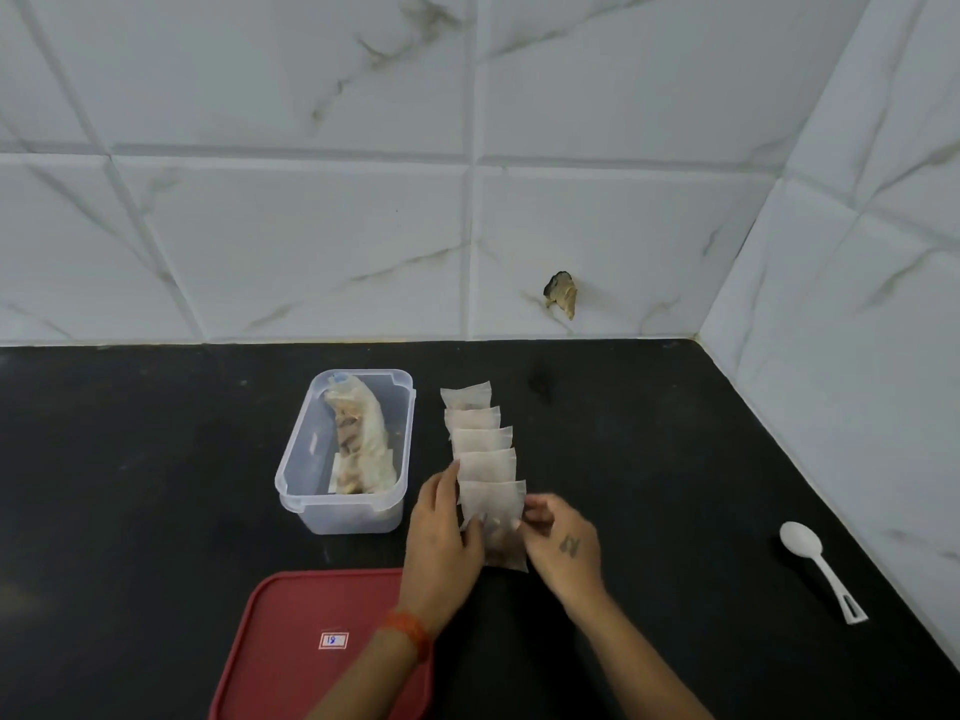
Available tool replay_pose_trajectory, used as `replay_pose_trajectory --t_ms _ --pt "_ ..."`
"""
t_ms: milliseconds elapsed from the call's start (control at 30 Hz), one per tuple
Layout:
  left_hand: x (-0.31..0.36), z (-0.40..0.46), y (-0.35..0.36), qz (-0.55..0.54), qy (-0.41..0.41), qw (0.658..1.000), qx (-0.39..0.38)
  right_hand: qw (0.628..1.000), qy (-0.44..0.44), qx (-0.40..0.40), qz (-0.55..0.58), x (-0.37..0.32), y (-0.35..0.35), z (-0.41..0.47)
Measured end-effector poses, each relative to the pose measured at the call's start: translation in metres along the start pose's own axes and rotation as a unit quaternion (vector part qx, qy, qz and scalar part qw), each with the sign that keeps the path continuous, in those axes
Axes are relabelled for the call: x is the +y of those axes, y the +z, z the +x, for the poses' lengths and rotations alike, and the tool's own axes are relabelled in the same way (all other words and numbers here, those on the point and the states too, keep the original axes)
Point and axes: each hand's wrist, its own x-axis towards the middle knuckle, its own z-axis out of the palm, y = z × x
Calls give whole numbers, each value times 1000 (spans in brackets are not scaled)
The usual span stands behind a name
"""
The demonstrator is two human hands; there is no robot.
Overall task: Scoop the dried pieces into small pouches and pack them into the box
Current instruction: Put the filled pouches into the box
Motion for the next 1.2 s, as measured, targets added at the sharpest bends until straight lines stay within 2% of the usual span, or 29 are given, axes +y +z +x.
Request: replay_pose_trajectory --t_ms 67,133,500,633,767,1000,1200 --pt "-6 -6 7 11 -87 996 -19 1000 12 -9 -19 4 6 -2" --pt "-9 -7 10 24 -122 991 -45 999 17 -5 -43 5 9 -1" --pt "3 21 3 5 -116 993 13 998 -44 40 -23 -13 9 22" --pt "2 26 6 -14 -147 989 -3 997 0 23 -68 -11 12 33" --pt "0 22 9 -27 -168 985 -7 998 25 -2 -64 -6 11 32" --pt "13 22 4 -28 -133 991 19 999 8 24 -33 -13 2 29" --pt "41 36 -30 -34 -49 995 84 994 -90 58 25 -56 -8 28"
